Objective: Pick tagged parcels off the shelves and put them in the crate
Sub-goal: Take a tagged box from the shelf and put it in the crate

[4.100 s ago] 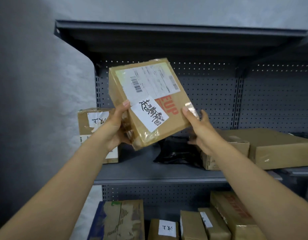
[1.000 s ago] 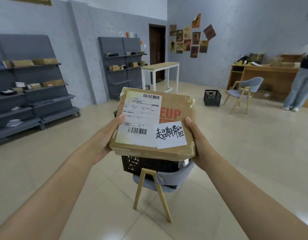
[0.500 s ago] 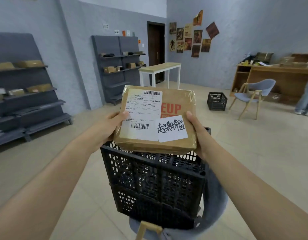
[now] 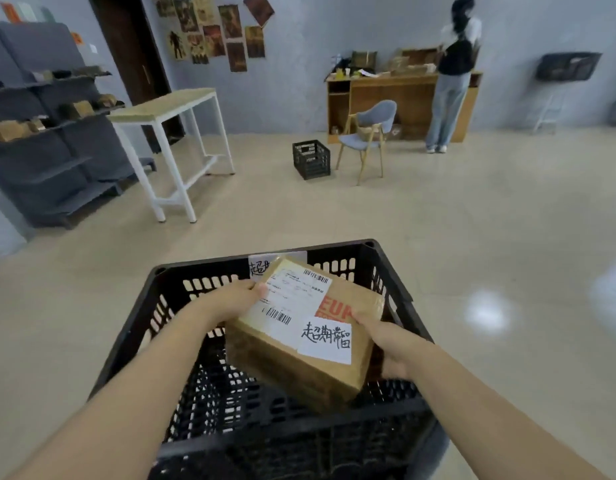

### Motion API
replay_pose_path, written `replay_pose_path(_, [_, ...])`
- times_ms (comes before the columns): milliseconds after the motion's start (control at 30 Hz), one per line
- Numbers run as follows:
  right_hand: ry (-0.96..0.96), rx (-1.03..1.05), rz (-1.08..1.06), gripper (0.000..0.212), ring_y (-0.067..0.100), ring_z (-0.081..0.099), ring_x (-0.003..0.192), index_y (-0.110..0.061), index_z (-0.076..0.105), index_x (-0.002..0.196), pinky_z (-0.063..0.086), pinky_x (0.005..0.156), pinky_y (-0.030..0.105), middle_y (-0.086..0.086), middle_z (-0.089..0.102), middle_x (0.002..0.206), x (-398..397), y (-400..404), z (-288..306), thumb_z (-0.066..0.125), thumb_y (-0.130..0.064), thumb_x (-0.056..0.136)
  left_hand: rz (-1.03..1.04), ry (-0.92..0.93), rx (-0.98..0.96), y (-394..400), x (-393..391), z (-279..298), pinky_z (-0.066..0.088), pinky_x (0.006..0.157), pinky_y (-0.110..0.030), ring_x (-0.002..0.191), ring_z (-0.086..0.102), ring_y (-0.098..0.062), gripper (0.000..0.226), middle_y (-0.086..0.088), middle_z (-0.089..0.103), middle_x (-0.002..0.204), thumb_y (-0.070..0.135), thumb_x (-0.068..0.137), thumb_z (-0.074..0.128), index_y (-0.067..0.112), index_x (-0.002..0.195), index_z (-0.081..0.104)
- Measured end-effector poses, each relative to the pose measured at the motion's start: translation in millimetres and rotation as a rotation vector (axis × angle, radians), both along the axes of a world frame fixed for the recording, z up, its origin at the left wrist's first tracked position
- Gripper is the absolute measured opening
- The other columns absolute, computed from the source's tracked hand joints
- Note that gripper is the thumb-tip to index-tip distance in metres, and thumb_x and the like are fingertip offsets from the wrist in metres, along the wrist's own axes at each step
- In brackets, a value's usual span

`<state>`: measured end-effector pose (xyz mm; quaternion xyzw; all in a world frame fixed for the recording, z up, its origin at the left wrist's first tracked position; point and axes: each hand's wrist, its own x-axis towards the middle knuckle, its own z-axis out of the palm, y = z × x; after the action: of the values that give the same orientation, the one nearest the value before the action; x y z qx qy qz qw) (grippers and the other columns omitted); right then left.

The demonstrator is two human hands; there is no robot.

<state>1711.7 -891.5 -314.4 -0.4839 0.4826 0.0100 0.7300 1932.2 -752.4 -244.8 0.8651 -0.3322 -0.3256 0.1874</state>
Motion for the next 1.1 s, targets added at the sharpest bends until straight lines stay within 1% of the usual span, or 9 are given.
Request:
replay_pose_path(100, [0.145, 0.015, 0.053, 0.063, 0.038, 0.047, 0.130, -0.016, 0.037, 0.144, 0.042, 0.101, 0.057, 0.011, 0.054, 0.139, -3.4, 0.7, -13.5, 0.059, -0.047, 0.094, -0.102, -0.020, 0.073, -29.5, 5.0, -30.5, 0.036, 0.110, -0.034, 0.131, 0.049, -0.024, 0.050, -0.006, 0.049, 0.147, 0.040, 0.106, 0.031, 0.011, 0.146, 0.042])
replay_pose_path(200, [0.243, 0.069, 0.071, 0.077, 0.045, 0.036, 0.138, -0.017, 0.025, 0.151, 0.050, 0.085, 0.060, 0.016, 0.030, 0.157, -4.3, -0.6, -24.0, 0.061, -0.050, 0.091, -0.182, -0.102, 0.107, -50.9, 8.4, -56.9, 0.037, 0.101, -0.029, 0.131, 0.048, -0.024, 0.047, -0.006, 0.050, 0.145, 0.036, 0.107, 0.031, 0.013, 0.145, 0.043])
replay_pose_path(233, [0.279, 0.098, 0.078, 0.079, 0.045, 0.045, 0.131, -0.017, 0.025, 0.151, 0.052, 0.082, 0.059, 0.017, 0.031, 0.157, -5.0, -1.2, -29.6, 0.060, -0.054, 0.091, -0.206, -0.122, 0.107, -55.7, 8.8, -65.4, 0.038, 0.100, -0.029, 0.130, 0.049, -0.024, 0.045, -0.007, 0.051, 0.144, 0.036, 0.107, 0.032, 0.013, 0.144, 0.045])
replay_pose_path(333, [0.358, 0.132, 0.135, 0.082, 0.035, 0.070, 0.083, -0.013, 0.025, 0.152, 0.058, 0.071, 0.046, 0.021, 0.041, 0.151, -3.1, -0.6, -39.6, 0.051, -0.062, 0.091, -0.227, -0.167, 0.083, -70.0, 11.8, -92.4, 0.041, 0.100, -0.032, 0.127, 0.052, -0.027, 0.043, -0.008, 0.055, 0.141, 0.033, 0.105, 0.040, 0.015, 0.143, 0.047])
replay_pose_path(433, [0.421, 0.162, 0.210, 0.085, 0.032, 0.073, 0.079, -0.010, 0.026, 0.152, 0.059, 0.062, 0.038, 0.022, 0.049, 0.144, 1.0, -1.4, -47.7, 0.045, -0.067, 0.091, -0.238, -0.142, 0.041, -86.6, 11.2, -108.9, 0.044, 0.092, -0.032, 0.119, 0.056, -0.029, 0.040, -0.011, 0.058, 0.135, 0.025, 0.102, 0.044, 0.015, 0.140, 0.048])
replay_pose_path(567, [0.493, 0.191, 0.249, 0.089, 0.032, 0.071, 0.089, -0.012, 0.021, 0.155, 0.056, 0.080, 0.044, 0.018, 0.052, 0.140, 9.0, 3.2, -48.0, 0.040, -0.070, 0.090, -0.319, -0.042, 0.026, -113.9, 10.9, -119.4, 0.053, 0.086, -0.035, 0.100, 0.064, -0.024, 0.045, -0.008, 0.064, 0.121, 0.031, 0.095, 0.053, 0.015, 0.136, 0.045])
replay_pose_path(667, [0.529, 0.185, 0.242, 0.090, 0.036, 0.067, 0.112, -0.013, 0.016, 0.156, 0.050, 0.096, 0.047, 0.017, 0.054, 0.140, 17.9, 6.5, -43.6, 0.036, -0.072, 0.091, -0.415, -0.097, 0.026, -133.8, 14.4, -123.3, 0.052, 0.095, -0.044, 0.109, 0.062, -0.026, 0.072, -0.006, 0.060, 0.127, 0.051, 0.083, 0.062, 0.017, 0.142, 0.038])
replay_pose_path(800, [0.573, 0.229, 0.202, 0.089, 0.034, 0.061, 0.122, -0.007, 0.011, 0.156, 0.045, 0.101, 0.042, 0.015, 0.055, 0.141, 31.9, 7.2, -45.1, 0.034, -0.067, 0.095, -0.540, -0.092, 0.051, -150.7, 25.7, -134.0, 0.049, 0.099, -0.049, 0.122, 0.053, -0.031, 0.093, -0.008, 0.053, 0.134, 0.066, 0.071, 0.063, 0.019, 0.145, 0.032])
replay_pose_path(1100, [0.528, 0.321, 0.140, 0.074, 0.033, 0.062, 0.121, -0.004, 0.025, 0.151, 0.045, 0.102, 0.040, 0.011, 0.062, 0.135, 38.3, 9.0, -51.7, 0.028, -0.058, 0.100, -0.733, -0.145, 0.055, -162.4, 34.6, -133.9, 0.052, 0.094, -0.041, 0.115, 0.059, -0.027, 0.072, -0.011, 0.058, 0.130, 0.048, 0.086, 0.068, 0.008, 0.139, 0.040])
